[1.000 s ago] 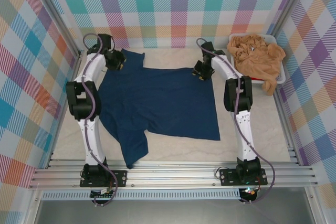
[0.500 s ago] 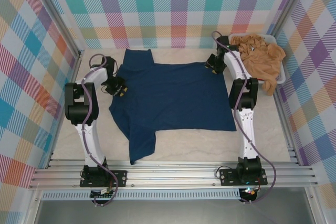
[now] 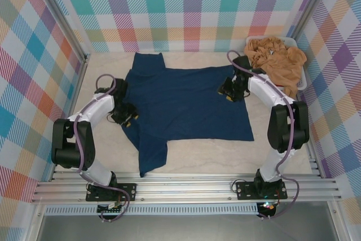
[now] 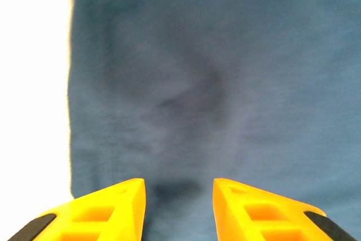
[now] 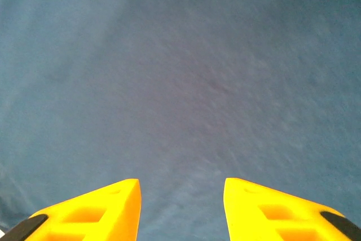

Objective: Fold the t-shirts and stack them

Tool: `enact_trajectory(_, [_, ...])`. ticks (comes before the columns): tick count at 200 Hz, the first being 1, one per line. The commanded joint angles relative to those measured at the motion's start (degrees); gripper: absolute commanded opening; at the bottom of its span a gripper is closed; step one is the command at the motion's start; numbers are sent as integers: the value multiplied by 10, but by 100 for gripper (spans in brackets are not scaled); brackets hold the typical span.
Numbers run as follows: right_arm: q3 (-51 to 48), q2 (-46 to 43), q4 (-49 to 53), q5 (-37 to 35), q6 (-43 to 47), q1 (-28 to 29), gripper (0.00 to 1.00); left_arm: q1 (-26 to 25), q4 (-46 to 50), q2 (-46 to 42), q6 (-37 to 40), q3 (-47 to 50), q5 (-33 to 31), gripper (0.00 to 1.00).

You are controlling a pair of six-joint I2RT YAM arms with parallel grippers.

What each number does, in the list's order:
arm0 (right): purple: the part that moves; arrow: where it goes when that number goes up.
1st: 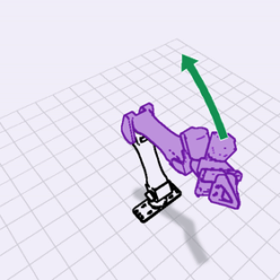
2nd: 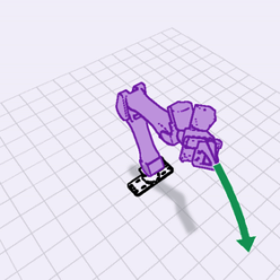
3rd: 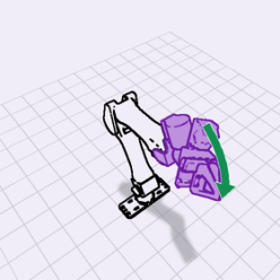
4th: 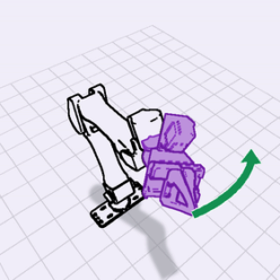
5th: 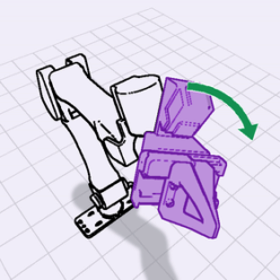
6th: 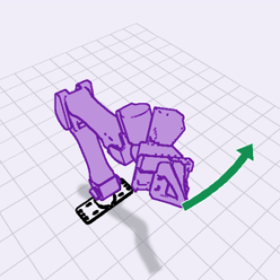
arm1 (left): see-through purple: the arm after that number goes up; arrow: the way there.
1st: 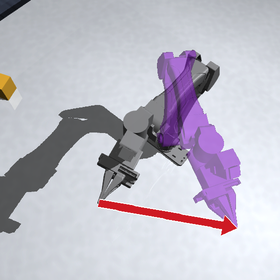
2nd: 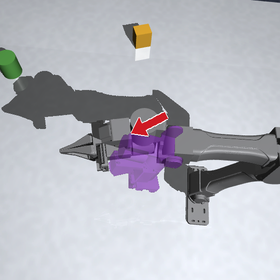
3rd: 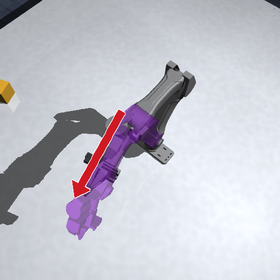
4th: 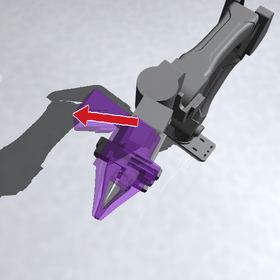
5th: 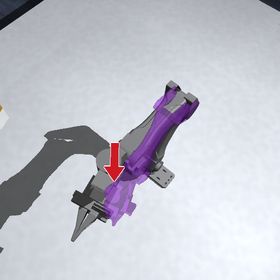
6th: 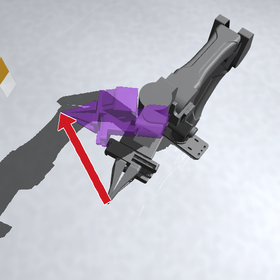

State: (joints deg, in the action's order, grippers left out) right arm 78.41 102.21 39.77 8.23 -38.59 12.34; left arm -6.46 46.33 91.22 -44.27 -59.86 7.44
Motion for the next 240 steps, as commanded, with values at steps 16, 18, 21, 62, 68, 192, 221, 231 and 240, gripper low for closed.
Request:
enact_trajectory(16, [-55,-14,-2,-3,8,-7,43,5,0,-11,-9,65,-1,36])
enact_trajectory(18, [-56,-15,0,-7,9,-7,43,5,-3,-12,-10,68,0,36])
enact_trajectory(21, [-58,-13,3,-9,12,-7,42,5,-6,-14,-10,72,0,35])
enact_trajectory(62, [-76,-1,6,-30,31,-13,42,2,-42,-22,-14,105,7,33])
enact_trajectory(68, [-79,0,4,-32,34,-14,42,3,-50,-21,-11,106,3,32])
enact_trajectory(192, [-56,97,27,-87,71,-19,42,26,-4,-100,53,120,-90,0])
enact_trajectory(221, [-50,104,29,-82,70,-19,42,43,6,-114,75,123,-100,0])
enact_trajectory(231, [-50,104,28,-82,70,-19,42,42,9,-113,77,129,-103,0])
enact_trajectory(240, [-49,104,27,-80,71,-19,43,42,4,-114,78,139,-104,0])
